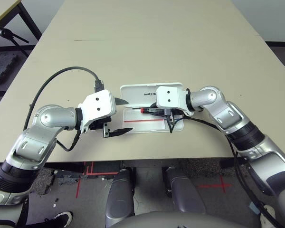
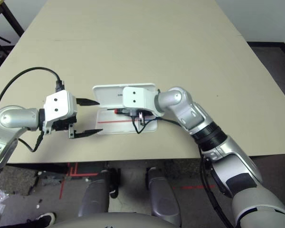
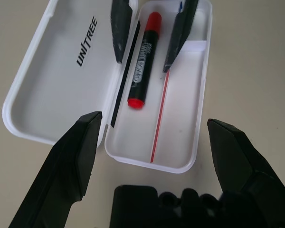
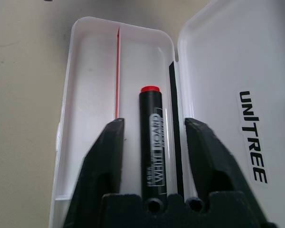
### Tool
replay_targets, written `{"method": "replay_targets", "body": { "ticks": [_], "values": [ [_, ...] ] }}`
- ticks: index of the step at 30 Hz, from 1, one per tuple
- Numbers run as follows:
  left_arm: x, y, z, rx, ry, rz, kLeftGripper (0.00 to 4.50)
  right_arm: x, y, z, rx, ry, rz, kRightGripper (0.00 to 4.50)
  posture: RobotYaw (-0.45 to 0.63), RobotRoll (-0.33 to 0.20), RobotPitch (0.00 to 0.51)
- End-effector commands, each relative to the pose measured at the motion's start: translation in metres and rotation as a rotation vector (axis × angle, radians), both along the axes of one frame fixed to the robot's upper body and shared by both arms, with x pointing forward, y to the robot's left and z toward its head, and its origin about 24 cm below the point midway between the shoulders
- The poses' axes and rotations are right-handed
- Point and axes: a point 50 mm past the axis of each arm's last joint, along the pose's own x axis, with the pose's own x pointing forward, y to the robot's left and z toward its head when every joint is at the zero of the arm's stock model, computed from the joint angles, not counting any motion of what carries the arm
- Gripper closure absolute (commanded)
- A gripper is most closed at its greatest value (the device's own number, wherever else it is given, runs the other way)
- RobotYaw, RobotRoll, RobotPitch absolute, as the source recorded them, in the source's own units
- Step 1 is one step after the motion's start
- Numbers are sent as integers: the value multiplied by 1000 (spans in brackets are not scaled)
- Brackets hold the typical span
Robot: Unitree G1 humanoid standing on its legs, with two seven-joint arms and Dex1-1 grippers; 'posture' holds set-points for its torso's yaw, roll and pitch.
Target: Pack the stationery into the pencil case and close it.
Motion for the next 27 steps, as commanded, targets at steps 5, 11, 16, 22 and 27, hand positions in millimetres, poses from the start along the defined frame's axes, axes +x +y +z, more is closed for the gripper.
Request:
{"method": "replay_targets", "body": {
  "ticks": [5, 11, 16, 22, 27],
  "values": [
    [5, 14, 1, -22, -25, 181, 0, -5, -18, 13, 107, 86, 9, 21, 2, 0, 193],
    [7, 28, 6, -110, 44, 430, 0, -14, -52, 26, 159, 219, 18, 21, 14, 0, 194],
    [4, 38, 0, -109, 163, 618, 0, -19, -69, 37, 184, 270, 15, 21, 21, 0, 195],
    [13, 50, -7, -147, 233, 891, 0, -29, -79, 45, 206, 344, 49, 21, 18, 0, 195],
    [21, 57, -16, -182, 283, 1079, 0, -31, -80, 44, 203, 344, 38, 21, 12, 0, 195]
  ]
}}
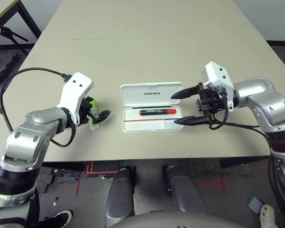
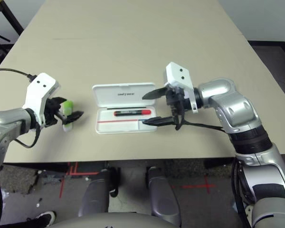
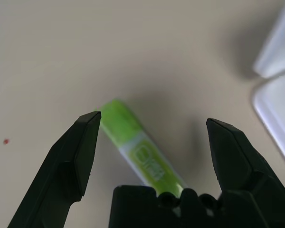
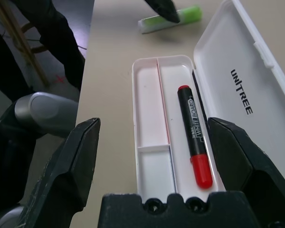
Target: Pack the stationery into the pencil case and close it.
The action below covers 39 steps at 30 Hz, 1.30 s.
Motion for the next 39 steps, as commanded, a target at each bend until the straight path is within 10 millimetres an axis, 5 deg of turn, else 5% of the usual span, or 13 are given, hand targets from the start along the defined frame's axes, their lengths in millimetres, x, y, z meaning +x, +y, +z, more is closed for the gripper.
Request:
{"method": "replay_targets", "body": {
  "ticks": [1, 18, 21, 29, 39],
  "values": [
    [3, 9, -11, -13, 69, 159, 0, -4, 0, 0, 5, 1, 3, 21, 10, 0, 196],
    [2, 9, -27, -96, 177, 397, 0, -2, 1, -7, 1, -16, -20, 21, 3, 0, 201],
    [-1, 6, -30, -96, 202, 371, 586, -2, 1, -7, 2, -21, -22, 0, 2, 0, 201],
    [-6, 5, -27, -58, 213, 286, 3441, -3, 0, -9, -18, 1, -30, 0, 2, 0, 197],
    [-33, 33, -8, 109, 178, -111, 3424, 0, -2, -12, -23, 0, -44, 0, 8, 0, 194]
  ]
}}
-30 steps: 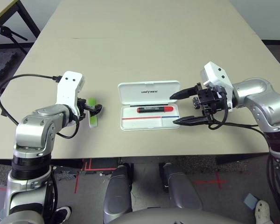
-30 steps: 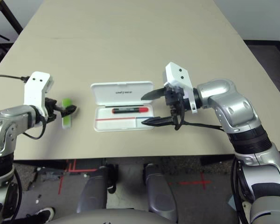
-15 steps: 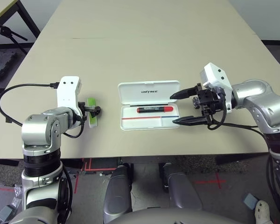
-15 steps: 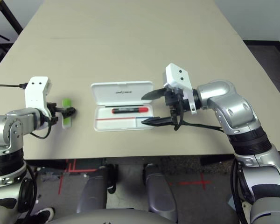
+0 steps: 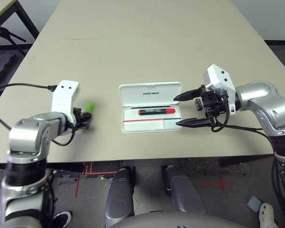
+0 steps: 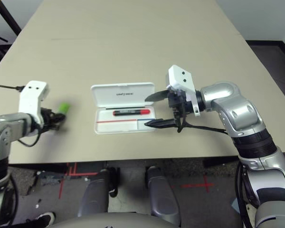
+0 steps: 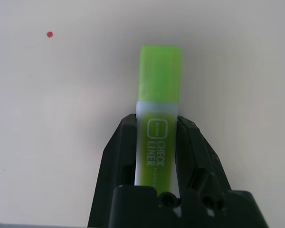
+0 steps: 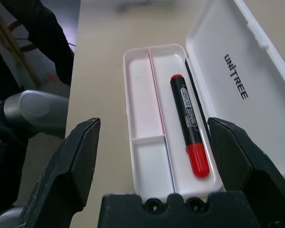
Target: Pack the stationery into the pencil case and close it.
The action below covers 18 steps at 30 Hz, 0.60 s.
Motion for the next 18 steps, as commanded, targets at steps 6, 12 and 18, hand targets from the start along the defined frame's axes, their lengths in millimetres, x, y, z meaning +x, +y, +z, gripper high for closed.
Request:
{"method": "replay_targets", "body": {
  "ticks": [6, 12, 18],
  "values": [
    [-29, -32, 20, 2, 26, -605, 3424, -1, -1, -4, -18, 8, 7, 0, 10, 0, 194],
    [-29, -62, 27, -3, -14, -765, 3424, -2, -4, -4, -35, 10, 5, 0, 0, 0, 188],
    [-13, -90, 29, 85, -50, -873, 3424, -5, -14, -8, -109, 43, -7, 0, -15, 0, 181]
  ]
}}
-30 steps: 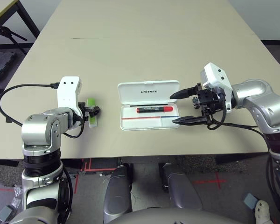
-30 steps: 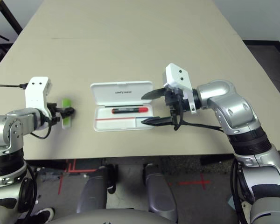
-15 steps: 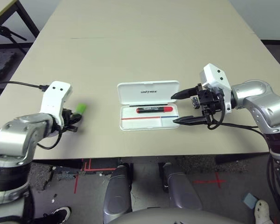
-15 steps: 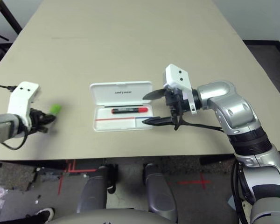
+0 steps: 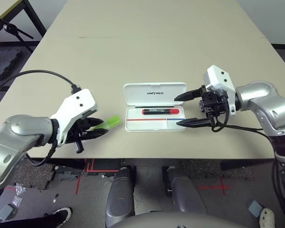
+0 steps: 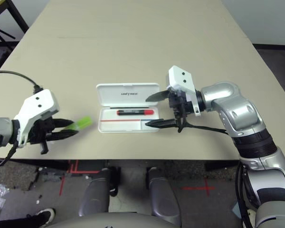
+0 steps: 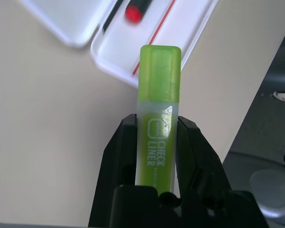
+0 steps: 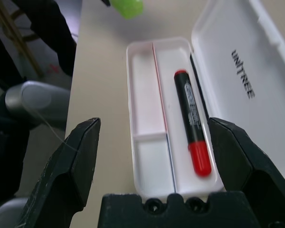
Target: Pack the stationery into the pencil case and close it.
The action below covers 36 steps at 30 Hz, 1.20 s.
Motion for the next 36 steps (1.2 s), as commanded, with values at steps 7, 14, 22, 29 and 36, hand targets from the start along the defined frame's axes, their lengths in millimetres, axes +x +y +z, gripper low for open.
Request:
{"method": "replay_targets", "body": {
  "ticks": [7, 14, 22, 29, 36],
  "values": [
    [24, -45, -4, 72, -58, -197, 3424, -7, -16, -7, -99, 47, -25, 0, -43, 0, 178],
    [40, -77, -3, 96, -84, -347, 3424, -11, -23, -9, -116, 48, -57, 0, -73, 0, 177],
    [46, -97, -9, 86, -63, -413, 3424, -13, -27, -11, -125, 46, -86, 0, -89, 0, 177],
    [48, -100, -17, 106, -40, -416, 3424, -12, -26, -12, -125, 39, -89, 0, -87, 0, 182],
    [47, -96, -21, 125, -21, -402, 3424, -12, -25, -13, -123, 35, -88, 0, -83, 0, 186]
  ]
}}
